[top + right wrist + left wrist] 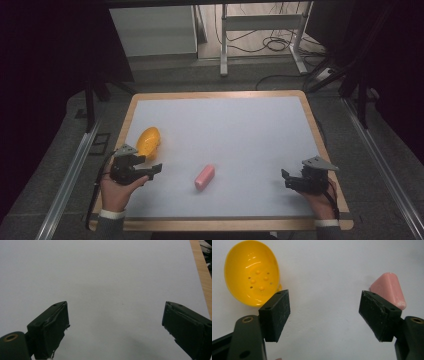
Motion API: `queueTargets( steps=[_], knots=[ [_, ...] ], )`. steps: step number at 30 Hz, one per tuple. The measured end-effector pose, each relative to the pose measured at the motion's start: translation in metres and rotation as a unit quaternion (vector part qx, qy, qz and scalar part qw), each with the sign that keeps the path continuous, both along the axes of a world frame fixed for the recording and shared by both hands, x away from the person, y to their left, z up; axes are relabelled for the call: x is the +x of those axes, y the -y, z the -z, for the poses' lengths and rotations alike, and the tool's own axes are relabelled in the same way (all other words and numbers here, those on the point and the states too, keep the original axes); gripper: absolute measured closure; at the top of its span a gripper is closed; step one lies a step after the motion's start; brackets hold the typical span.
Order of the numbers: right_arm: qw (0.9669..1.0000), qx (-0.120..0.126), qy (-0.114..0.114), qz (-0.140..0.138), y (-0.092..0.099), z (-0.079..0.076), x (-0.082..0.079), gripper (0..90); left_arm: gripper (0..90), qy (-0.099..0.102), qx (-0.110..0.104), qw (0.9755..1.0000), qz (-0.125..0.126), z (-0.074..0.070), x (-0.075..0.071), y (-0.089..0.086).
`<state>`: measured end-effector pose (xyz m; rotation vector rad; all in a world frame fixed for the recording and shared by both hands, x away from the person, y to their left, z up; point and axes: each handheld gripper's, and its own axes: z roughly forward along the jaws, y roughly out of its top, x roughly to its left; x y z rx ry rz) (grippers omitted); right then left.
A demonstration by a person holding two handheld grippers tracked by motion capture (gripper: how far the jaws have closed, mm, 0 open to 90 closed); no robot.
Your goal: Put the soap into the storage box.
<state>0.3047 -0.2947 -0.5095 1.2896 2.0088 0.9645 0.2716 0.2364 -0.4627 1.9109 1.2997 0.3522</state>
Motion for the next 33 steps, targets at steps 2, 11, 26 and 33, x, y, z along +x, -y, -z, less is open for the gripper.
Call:
queueTargets(
  steps=[2, 11, 26, 33],
  knots=[
    [1.0, 0.0, 0.001, 0.0, 0.0, 0.0, 0.0, 6.8, 25.4, 0.0, 0.001, 1.0, 0.003, -0.001, 0.0, 0.002],
    [1.0, 0.003, 0.002, 0.001, 0.002, -0.002, -0.001, 6.8, 25.4, 0.003, 0.009, 0.9998, 0.016, -0.006, 0.001, 0.012],
    [1.0, 0.003, 0.004, 0.002, 0.003, -0.003, -0.001, 6.8, 25.4, 0.005, 0.022, 0.9988, 0.043, -0.01, 0.003, 0.032],
    [1.0, 0.004, 0.004, 0.002, 0.003, -0.003, -0.001, 6.8, 25.3, 0.003, 0.026, 0.9983, 0.053, -0.01, 0.004, 0.04]
  ],
)
